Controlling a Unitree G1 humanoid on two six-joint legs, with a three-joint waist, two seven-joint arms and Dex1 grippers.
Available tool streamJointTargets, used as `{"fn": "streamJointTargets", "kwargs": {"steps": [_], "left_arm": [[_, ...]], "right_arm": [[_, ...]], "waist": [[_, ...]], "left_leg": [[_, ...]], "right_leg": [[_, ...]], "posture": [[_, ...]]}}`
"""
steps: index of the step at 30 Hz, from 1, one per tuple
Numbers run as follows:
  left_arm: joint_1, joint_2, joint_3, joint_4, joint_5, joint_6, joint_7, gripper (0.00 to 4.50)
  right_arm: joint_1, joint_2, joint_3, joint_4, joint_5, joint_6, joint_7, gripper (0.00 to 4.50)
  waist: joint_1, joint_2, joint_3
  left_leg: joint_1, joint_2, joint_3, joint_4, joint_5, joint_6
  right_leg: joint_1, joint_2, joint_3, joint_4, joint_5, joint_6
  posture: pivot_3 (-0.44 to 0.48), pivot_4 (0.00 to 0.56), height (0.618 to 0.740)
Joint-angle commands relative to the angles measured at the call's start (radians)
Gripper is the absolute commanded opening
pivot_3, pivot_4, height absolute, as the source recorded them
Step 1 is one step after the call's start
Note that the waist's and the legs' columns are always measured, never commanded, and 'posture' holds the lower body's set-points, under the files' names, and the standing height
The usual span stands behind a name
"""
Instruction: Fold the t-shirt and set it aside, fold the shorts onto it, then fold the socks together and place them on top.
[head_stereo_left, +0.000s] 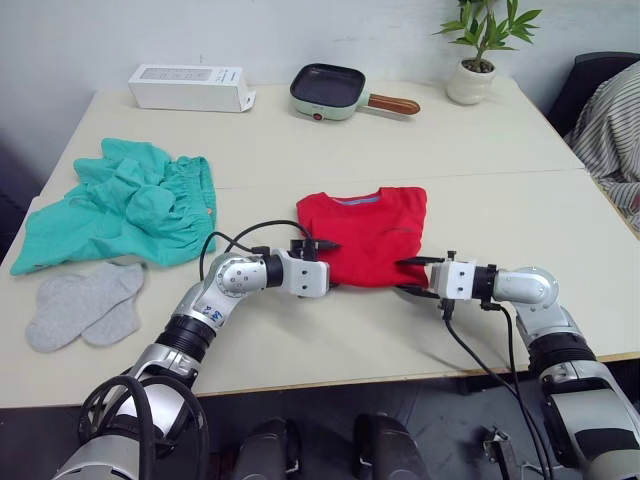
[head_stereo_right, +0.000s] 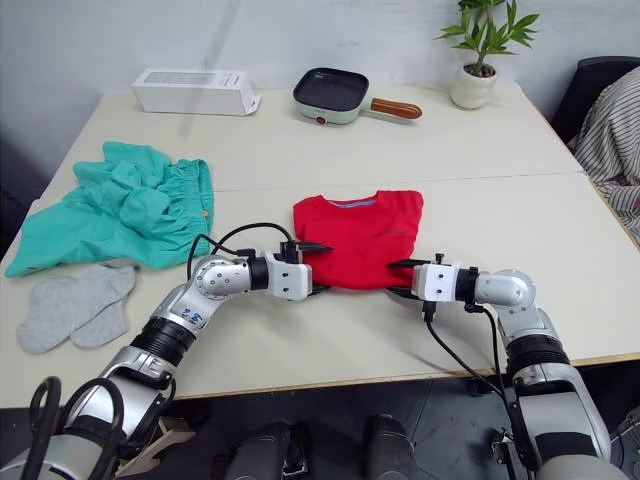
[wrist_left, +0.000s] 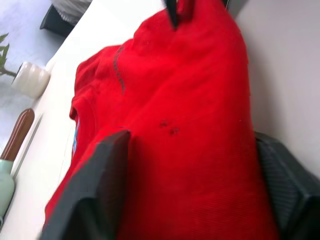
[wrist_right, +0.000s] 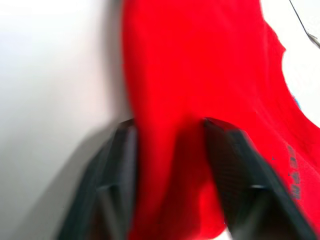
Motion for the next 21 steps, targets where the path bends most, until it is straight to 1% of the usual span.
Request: {"fn": "streamJointTargets", "kwargs": {"steps": [1,2,3,5,7,8,11,13,17,21], "left_arm": [[0.015,0.029,-0.020,0.068,0.018,0.018,-0.019,2.02],[0.020,0.032,-0.025,0.072,0.008,0.017,-0.037,1.72],[0.036,0.039,-0.024,0.054,-0.027,0.017,-0.079,1.42],[0.071,0.058,-0.016,0.006,-0.093,0.025,-0.153,0.76],[0.117,0.094,0.002,-0.077,-0.165,0.049,-0.220,0.17],[0.142,0.117,0.012,-0.125,-0.196,0.061,-0.248,0.08],[0.217,0.180,0.039,-0.265,-0.273,0.109,-0.311,0.08],[0.283,0.228,0.061,-0.362,-0.307,0.134,-0.332,0.08],[0.437,0.303,0.104,-0.571,-0.345,0.212,-0.321,0.08],[0.565,0.332,0.134,-0.720,-0.335,0.274,-0.268,0.08]], "right_arm": [[-0.015,-0.022,0.015,0.039,-0.018,-0.046,-0.024,0.41],[-0.018,-0.020,0.019,0.044,-0.020,-0.057,-0.026,0.09],[-0.019,-0.018,0.021,0.046,-0.015,-0.060,-0.023,0.00],[-0.017,-0.019,0.027,0.039,0.001,-0.068,-0.011,0.00],[-0.003,-0.027,0.029,0.008,0.043,-0.070,0.019,0.00],[0.008,-0.033,0.030,-0.015,0.067,-0.069,0.037,0.00],[0.058,-0.054,0.029,-0.107,0.139,-0.048,0.090,0.00],[0.124,-0.079,0.031,-0.219,0.193,-0.015,0.122,0.00],[0.284,-0.138,0.024,-0.449,0.251,0.063,0.127,0.00],[0.438,-0.175,0.023,-0.633,0.268,0.137,0.094,0.00]], "waist": [[0.000,0.000,0.000],[-0.001,0.000,0.000],[-0.002,0.001,-0.001],[-0.005,0.003,-0.002],[-0.013,0.005,-0.003],[-0.017,0.005,-0.003],[-0.024,0.005,-0.003],[-0.024,0.005,-0.003],[-0.016,0.006,-0.003],[0.005,0.006,-0.003]], "left_leg": [[0.000,0.000,0.000,0.000,0.000,0.000],[0.000,0.000,0.000,0.000,0.000,0.000],[0.000,0.001,0.000,0.000,0.000,0.000],[0.000,0.001,0.000,0.000,0.000,-0.001],[0.000,0.002,0.000,-0.001,-0.001,-0.002],[0.001,0.003,0.000,-0.001,-0.001,-0.003],[0.000,0.004,0.000,-0.006,-0.001,-0.003],[0.000,0.003,0.001,-0.007,-0.001,-0.003],[-0.001,0.003,0.000,-0.006,-0.001,-0.003],[-0.001,0.002,-0.002,-0.005,-0.003,-0.003]], "right_leg": [[0.000,0.000,0.000,0.000,0.000,0.000],[0.000,0.000,0.000,0.000,0.000,0.000],[0.000,0.000,0.000,0.000,0.000,0.000],[0.000,0.000,0.000,0.000,0.000,0.000],[-0.001,0.001,0.000,0.000,0.000,-0.002],[-0.001,0.002,0.000,0.000,-0.001,-0.002],[-0.001,0.004,-0.001,0.001,-0.001,-0.003],[-0.002,0.004,-0.002,-0.001,-0.001,-0.003],[-0.001,0.002,0.000,-0.002,-0.001,-0.002],[-0.001,0.000,0.006,-0.005,-0.001,-0.002]], "posture": [[0.000,0.150,0.740],[0.000,0.150,0.740],[0.000,0.150,0.740],[0.000,0.150,0.740],[0.000,0.150,0.740],[0.000,0.150,0.740],[0.000,0.150,0.740],[0.000,0.150,0.740],[0.000,0.150,0.740],[0.000,0.150,0.740]]}}
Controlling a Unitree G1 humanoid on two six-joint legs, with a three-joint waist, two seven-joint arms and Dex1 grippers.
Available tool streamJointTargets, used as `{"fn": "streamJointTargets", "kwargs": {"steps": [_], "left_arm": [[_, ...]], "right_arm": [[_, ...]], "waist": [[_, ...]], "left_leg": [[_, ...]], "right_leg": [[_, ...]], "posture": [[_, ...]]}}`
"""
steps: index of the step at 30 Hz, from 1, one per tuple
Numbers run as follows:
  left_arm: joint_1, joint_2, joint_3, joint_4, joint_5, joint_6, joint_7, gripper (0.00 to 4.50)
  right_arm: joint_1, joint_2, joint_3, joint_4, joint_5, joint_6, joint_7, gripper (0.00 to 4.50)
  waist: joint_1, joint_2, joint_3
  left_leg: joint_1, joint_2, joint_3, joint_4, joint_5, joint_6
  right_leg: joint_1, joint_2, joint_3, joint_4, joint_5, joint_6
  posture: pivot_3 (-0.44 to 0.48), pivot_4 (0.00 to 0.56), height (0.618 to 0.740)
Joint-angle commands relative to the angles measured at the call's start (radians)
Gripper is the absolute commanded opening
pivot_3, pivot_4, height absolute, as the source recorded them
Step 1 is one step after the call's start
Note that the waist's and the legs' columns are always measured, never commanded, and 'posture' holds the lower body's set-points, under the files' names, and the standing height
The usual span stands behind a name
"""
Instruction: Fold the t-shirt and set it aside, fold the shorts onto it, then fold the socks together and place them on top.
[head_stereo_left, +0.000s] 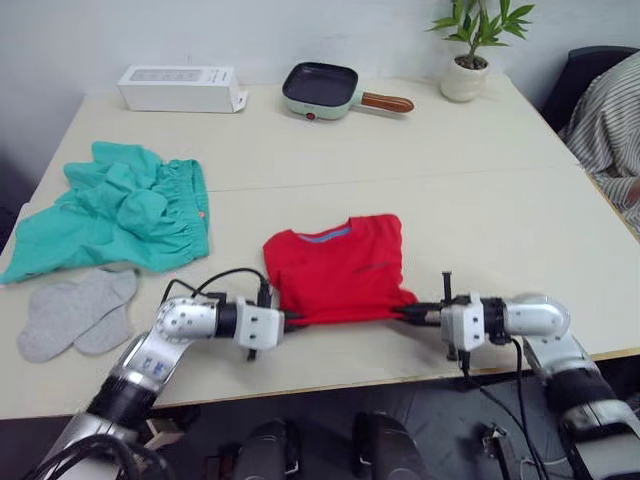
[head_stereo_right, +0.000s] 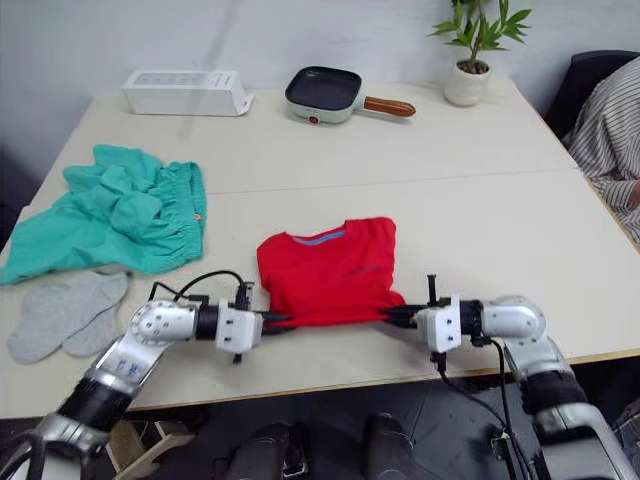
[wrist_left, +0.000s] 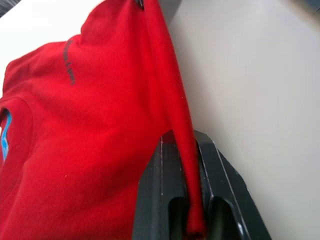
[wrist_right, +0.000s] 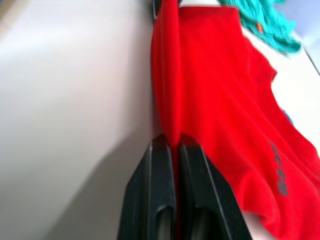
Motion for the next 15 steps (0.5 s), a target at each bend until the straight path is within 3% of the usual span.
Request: {"fn": "streamJointTargets", "kwargs": {"steps": [1,8,9,12,15], "left_arm": [[0.089,0.044,0.077,-0.105,0.020,0.062,0.047,0.08],[0.183,0.049,0.111,-0.182,0.033,0.135,0.104,0.08],[0.189,0.048,0.118,-0.191,0.017,0.143,0.104,0.31],[0.204,0.062,0.151,-0.212,-0.045,0.153,0.077,1.05],[0.237,0.093,0.219,-0.236,-0.184,0.205,0.012,2.01]], "right_arm": [[0.109,-0.058,-0.044,-0.144,0.026,0.071,-0.040,0.00],[0.209,-0.057,-0.037,-0.259,-0.002,0.162,-0.110,0.00],[0.216,-0.055,-0.043,-0.278,0.030,0.203,-0.114,0.00],[0.252,-0.077,-0.051,-0.339,0.116,0.284,-0.082,0.68],[0.303,-0.135,-0.072,-0.439,0.227,0.402,-0.027,1.69]], "waist": [[0.006,0.000,0.000],[0.006,0.000,0.000],[0.006,0.000,0.000],[0.008,0.000,0.000],[0.009,0.000,0.000]], "left_leg": [[0.000,0.000,-0.001,0.000,-0.003,-0.005],[0.000,0.000,-0.001,-0.003,-0.003,-0.007],[0.000,0.000,-0.001,-0.003,-0.003,-0.007],[0.000,0.000,-0.001,-0.006,-0.002,-0.007],[0.000,0.000,-0.001,-0.007,0.001,-0.003]], "right_leg": [[0.000,-0.001,0.000,-0.001,0.000,0.000],[-0.001,0.000,0.000,-0.001,0.000,-0.001],[-0.001,0.000,0.000,-0.001,0.000,-0.001],[-0.002,0.000,0.000,-0.001,-0.001,-0.002],[-0.002,0.000,-0.001,-0.002,-0.001,-0.002]], "posture": [[0.000,0.150,0.740],[0.000,0.150,0.740],[0.000,0.150,0.740],[0.000,0.150,0.740],[0.000,0.150,0.740]]}}
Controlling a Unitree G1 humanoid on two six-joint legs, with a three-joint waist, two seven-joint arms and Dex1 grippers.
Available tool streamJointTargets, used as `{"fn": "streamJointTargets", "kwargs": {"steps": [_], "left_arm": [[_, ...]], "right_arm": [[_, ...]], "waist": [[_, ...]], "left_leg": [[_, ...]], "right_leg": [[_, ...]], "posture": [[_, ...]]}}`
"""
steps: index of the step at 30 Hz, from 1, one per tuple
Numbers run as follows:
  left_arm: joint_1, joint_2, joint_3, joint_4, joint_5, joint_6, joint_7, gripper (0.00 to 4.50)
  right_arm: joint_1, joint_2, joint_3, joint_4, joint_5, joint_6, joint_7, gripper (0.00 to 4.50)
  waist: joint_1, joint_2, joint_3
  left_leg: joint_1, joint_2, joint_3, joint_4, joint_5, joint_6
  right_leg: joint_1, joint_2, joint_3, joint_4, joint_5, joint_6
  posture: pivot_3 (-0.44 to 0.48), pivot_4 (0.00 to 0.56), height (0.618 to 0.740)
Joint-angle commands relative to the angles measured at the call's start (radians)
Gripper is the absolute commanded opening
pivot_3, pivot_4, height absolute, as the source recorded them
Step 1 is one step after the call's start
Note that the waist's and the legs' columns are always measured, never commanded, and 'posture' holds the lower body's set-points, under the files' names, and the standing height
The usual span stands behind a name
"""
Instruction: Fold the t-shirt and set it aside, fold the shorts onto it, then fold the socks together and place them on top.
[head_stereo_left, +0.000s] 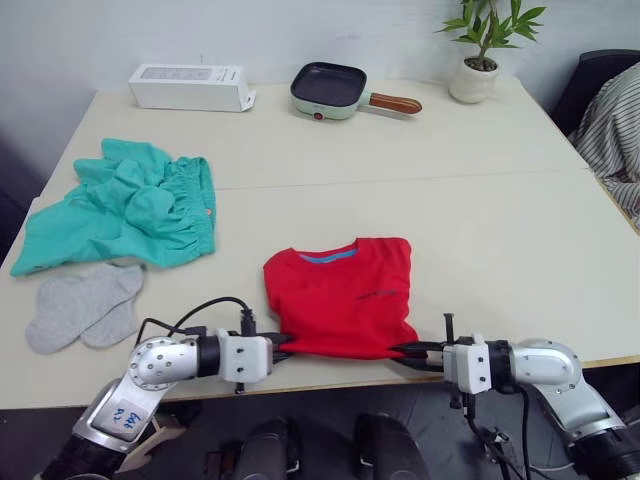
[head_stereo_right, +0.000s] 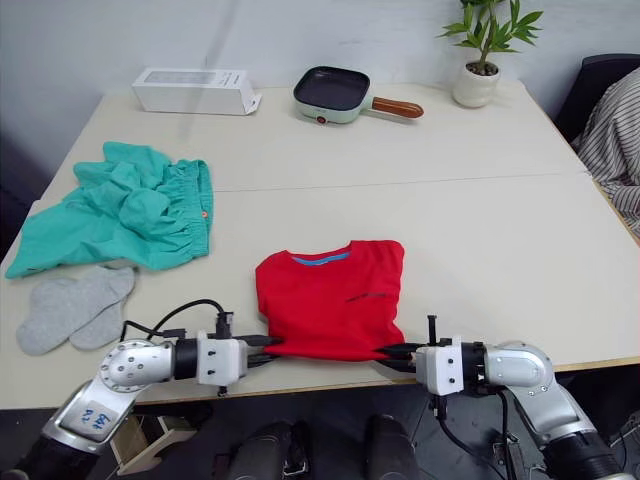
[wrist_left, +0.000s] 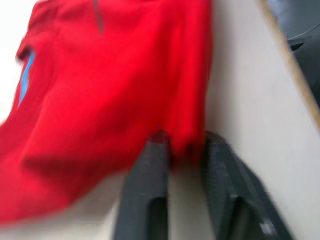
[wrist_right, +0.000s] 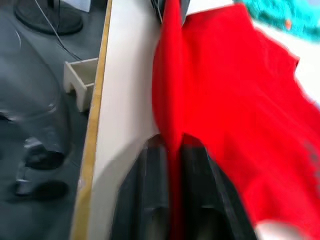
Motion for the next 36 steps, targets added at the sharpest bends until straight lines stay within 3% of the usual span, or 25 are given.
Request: {"fn": "streamJointTargets", "kwargs": {"steps": [1,3,4,6,9,13,14,18,23,29,36], "left_arm": [[0.041,0.040,0.106,-0.069,-0.214,0.088,-0.089,2.29],[0.069,0.080,0.186,-0.094,-0.367,0.212,-0.146,2.30],[0.073,0.096,0.222,-0.098,-0.438,0.277,-0.163,2.30],[0.066,0.114,0.266,-0.094,-0.535,0.380,-0.176,2.10],[-0.020,0.058,0.270,-0.066,-0.589,0.460,-0.115,1.36],[-0.153,-0.054,0.130,-0.039,-0.479,0.459,-0.064,0.17],[-0.176,-0.086,0.085,-0.028,-0.437,0.444,-0.053,0.05],[-0.226,-0.181,-0.032,-0.001,-0.339,0.408,-0.033,0.05],[-0.237,-0.191,-0.145,0.029,-0.223,0.388,-0.058,0.05],[-0.241,-0.247,-0.125,0.116,-0.111,0.401,0.094,0.05],[-0.208,-0.233,-0.086,0.175,-0.107,0.304,0.082,0.05]], "right_arm": [[0.050,-0.075,-0.058,-0.157,0.175,0.172,0.052,2.02],[0.071,-0.133,-0.104,-0.248,0.320,0.365,0.048,2.64],[0.064,-0.148,-0.127,-0.277,0.389,0.448,0.038,2.64],[0.022,-0.140,-0.159,-0.305,0.491,0.576,-0.004,2.40],[-0.060,-0.082,-0.136,-0.290,0.453,0.622,-0.027,1.43],[-0.140,0.025,-0.029,-0.231,0.278,0.568,-0.024,0.11],[-0.161,0.063,-0.001,-0.212,0.233,0.552,-0.038,0.01],[-0.202,0.170,0.079,-0.138,0.109,0.500,-0.048,0.01],[-0.216,0.222,0.077,-0.070,0.047,0.482,-0.065,0.01],[-0.258,0.266,-0.008,0.076,-0.002,0.458,-0.171,0.01],[-0.391,0.321,-0.115,0.326,-0.035,0.483,-0.328,0.01]], "waist": [[0.000,0.000,0.000],[-0.001,0.000,0.000],[-0.003,0.000,0.000],[-0.004,0.000,0.000],[-0.002,0.000,0.000],[0.022,-0.001,-0.001],[0.023,-0.001,-0.001],[0.020,-0.002,-0.001],[0.016,-0.002,-0.001],[0.017,-0.002,-0.001],[0.012,-0.002,-0.001]], "left_leg": [[0.000,0.000,0.000,0.000,0.000,0.000],[0.000,0.001,0.000,0.000,0.000,0.000],[0.000,0.001,-0.001,-0.001,0.000,0.000],[0.000,0.001,-0.002,-0.001,0.001,-0.001],[0.001,0.001,-0.002,-0.001,-0.001,-0.005],[-0.001,-0.001,-0.002,-0.001,0.000,-0.006],[-0.001,-0.001,-0.002,-0.001,0.001,-0.005],[-0.002,-0.003,0.003,-0.001,0.002,0.000],[-0.002,-0.003,0.004,-0.001,0.002,0.001],[-0.001,-0.001,0.003,-0.001,0.003,0.000],[0.000,0.000,0.003,-0.001,0.003,-0.001]], "right_leg": [[0.000,0.000,0.000,0.000,0.000,0.000],[0.000,0.000,0.000,-0.001,0.000,0.000],[0.001,-0.001,0.000,-0.001,0.000,0.000],[0.001,-0.001,0.000,-0.001,0.000,-0.001],[0.001,0.000,0.000,-0.001,-0.001,-0.001],[0.001,0.001,-0.002,-0.001,0.000,-0.001],[0.000,0.001,-0.003,-0.001,0.000,-0.001],[-0.001,0.005,-0.007,0.000,0.001,0.001],[-0.002,0.005,-0.006,-0.001,0.001,0.001],[-0.002,0.002,-0.006,0.000,0.001,0.001],[-0.002,0.001,-0.003,0.001,0.001,0.000]], "posture": [[0.000,0.150,0.740],[0.000,0.150,0.740],[0.000,0.150,0.740],[0.000,0.150,0.740],[0.000,0.150,0.740],[0.000,0.150,0.740],[0.000,0.150,0.740],[0.000,0.150,0.740],[0.000,0.150,0.740],[0.000,0.150,0.740],[0.000,0.150,0.740]]}}
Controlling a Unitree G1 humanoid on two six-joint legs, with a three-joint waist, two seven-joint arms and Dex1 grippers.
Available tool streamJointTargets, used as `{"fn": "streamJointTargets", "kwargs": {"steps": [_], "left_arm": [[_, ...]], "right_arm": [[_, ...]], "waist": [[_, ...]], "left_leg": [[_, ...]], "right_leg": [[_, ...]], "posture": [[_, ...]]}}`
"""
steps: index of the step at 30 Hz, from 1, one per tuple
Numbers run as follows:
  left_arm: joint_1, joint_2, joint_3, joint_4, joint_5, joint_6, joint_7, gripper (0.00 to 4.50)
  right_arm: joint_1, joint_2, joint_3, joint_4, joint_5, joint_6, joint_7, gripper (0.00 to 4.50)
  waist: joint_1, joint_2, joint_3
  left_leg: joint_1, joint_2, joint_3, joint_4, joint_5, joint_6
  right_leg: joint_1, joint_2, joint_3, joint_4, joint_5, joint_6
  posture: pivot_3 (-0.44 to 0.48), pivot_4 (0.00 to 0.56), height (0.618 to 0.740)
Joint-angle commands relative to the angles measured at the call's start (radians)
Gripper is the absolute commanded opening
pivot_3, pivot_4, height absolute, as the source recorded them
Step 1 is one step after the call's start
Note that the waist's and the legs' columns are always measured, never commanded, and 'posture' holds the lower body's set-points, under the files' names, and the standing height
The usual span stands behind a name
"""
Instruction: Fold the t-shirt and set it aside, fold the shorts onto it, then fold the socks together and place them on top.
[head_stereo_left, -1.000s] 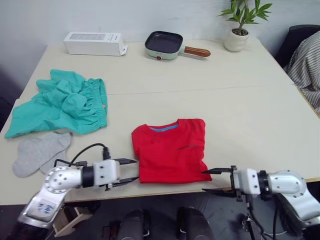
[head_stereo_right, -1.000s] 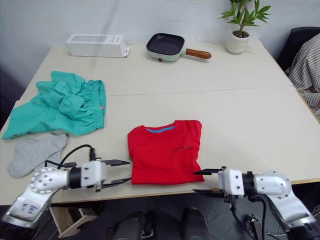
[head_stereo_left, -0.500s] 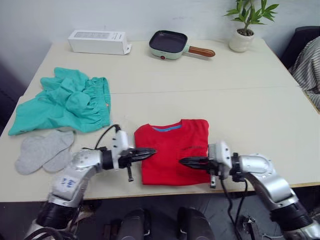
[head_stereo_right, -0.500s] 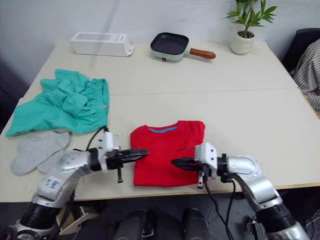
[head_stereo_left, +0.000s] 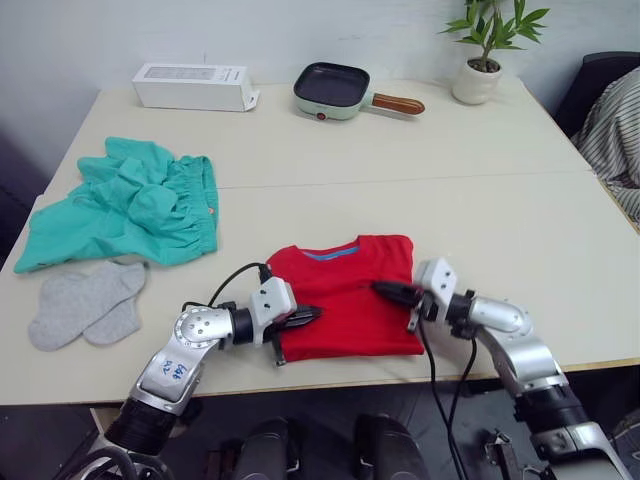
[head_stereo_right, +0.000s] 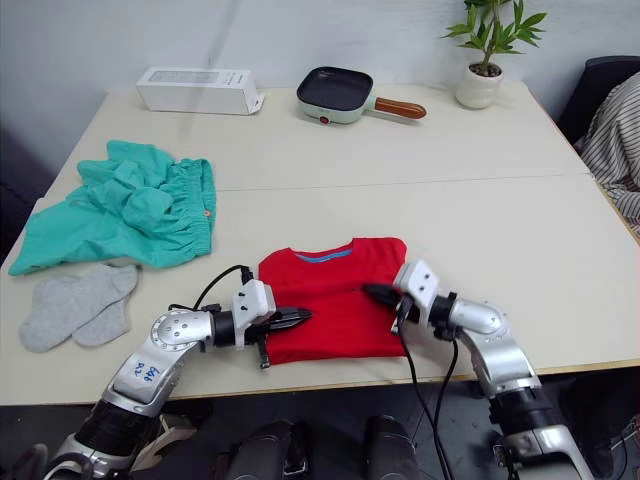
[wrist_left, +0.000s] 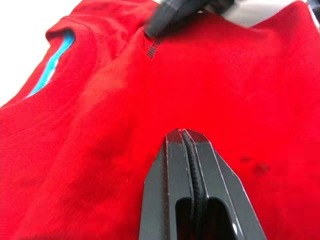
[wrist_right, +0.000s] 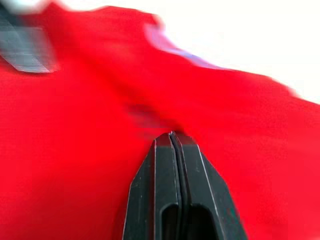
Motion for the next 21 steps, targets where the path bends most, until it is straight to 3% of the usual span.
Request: {"fn": "streamJointTargets", "kwargs": {"steps": [1,5,7,9,16,21], "left_arm": [[0.016,-0.008,0.040,0.055,0.010,-0.058,0.011,0.05],[-0.003,-0.028,0.099,0.072,-0.083,-0.075,-0.038,0.05],[-0.028,-0.049,0.171,0.050,-0.233,0.021,-0.071,0.05],[-0.077,-0.049,0.231,0.060,-0.306,0.088,-0.071,0.05],[-0.192,0.016,0.173,0.209,-0.178,0.041,-0.152,0.05],[-0.230,-0.023,0.103,0.292,-0.073,0.017,-0.113,0.05]], "right_arm": [[-0.053,0.032,-0.056,0.106,-0.004,-0.002,-0.060,0.01],[-0.107,0.057,-0.102,0.171,0.014,-0.013,-0.077,0.01],[-0.121,0.066,-0.125,0.151,0.049,-0.018,-0.055,0.01],[-0.107,0.074,-0.133,0.063,0.120,-0.006,0.025,0.01],[0.039,0.036,0.018,-0.247,0.146,0.044,0.227,0.01],[0.108,0.030,0.084,-0.271,0.071,0.013,0.235,0.01]], "waist": [[-0.002,0.000,0.000],[-0.012,0.000,0.000],[-0.013,0.000,0.000],[-0.014,0.000,0.000],[-0.021,0.000,0.000],[-0.018,0.000,0.000]], "left_leg": [[0.000,0.000,0.000,0.000,0.000,0.000],[0.000,0.000,0.000,0.000,0.001,0.000],[-0.001,0.000,0.000,0.000,0.001,0.001],[-0.001,0.000,-0.001,0.000,0.001,0.001],[-0.001,-0.001,-0.001,-0.001,0.001,0.001],[-0.002,-0.002,0.001,0.000,0.001,0.002]], "right_leg": [[0.000,0.000,0.000,0.000,0.000,0.000],[0.000,0.000,-0.001,0.001,0.000,0.000],[0.000,0.000,-0.001,0.001,0.000,0.000],[0.000,0.000,0.000,0.001,0.000,0.000],[0.001,0.005,-0.005,0.004,0.000,0.000],[0.001,0.006,-0.005,0.002,0.001,0.002]], "posture": [[0.000,0.150,0.740],[0.000,0.150,0.740],[0.000,0.150,0.740],[0.000,0.150,0.740],[0.000,0.150,0.740],[0.000,0.150,0.740]]}}
